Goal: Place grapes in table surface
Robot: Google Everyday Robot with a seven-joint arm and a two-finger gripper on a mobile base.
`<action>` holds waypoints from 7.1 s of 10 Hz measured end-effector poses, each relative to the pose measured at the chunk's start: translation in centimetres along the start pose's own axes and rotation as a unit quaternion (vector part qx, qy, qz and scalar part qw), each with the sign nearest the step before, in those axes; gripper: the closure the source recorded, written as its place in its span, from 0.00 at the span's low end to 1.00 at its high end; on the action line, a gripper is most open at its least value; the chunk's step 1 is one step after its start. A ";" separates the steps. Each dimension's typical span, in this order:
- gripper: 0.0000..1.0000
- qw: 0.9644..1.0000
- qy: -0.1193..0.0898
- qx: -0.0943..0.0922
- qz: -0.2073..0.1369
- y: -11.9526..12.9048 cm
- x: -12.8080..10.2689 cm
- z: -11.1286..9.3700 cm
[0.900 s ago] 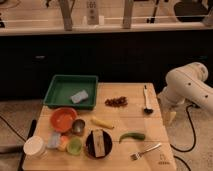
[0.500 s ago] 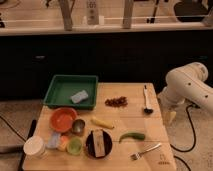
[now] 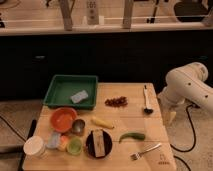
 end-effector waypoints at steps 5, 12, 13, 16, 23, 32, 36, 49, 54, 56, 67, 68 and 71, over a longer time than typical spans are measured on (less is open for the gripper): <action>0.20 1.000 0.000 0.000 0.000 0.0 0.0 0.0; 0.20 0.998 0.019 0.014 -0.056 -2.3 -5.3 2.0; 0.20 0.997 0.022 0.016 -0.067 -2.8 -6.1 2.5; 0.20 0.995 0.030 0.022 -0.096 -4.1 -8.5 3.7; 0.20 0.987 0.042 0.034 -0.154 -6.2 -10.7 5.6; 0.20 0.975 0.041 0.039 -0.215 -8.3 -13.4 8.1; 0.20 0.969 0.036 0.041 -0.240 -8.9 -15.3 8.9; 0.20 0.947 0.005 0.052 -0.318 -10.6 -20.1 11.8; 0.20 0.939 -0.010 0.055 -0.339 -11.5 -21.1 12.9; 0.20 0.938 -0.015 0.057 -0.342 -12.0 -21.0 13.4; 0.20 0.937 -0.069 0.052 -0.340 -14.7 -21.2 16.4; 0.20 0.937 -0.077 0.050 -0.336 -14.8 -21.0 16.9; 0.20 0.939 -0.092 0.043 -0.327 -15.3 -20.3 17.7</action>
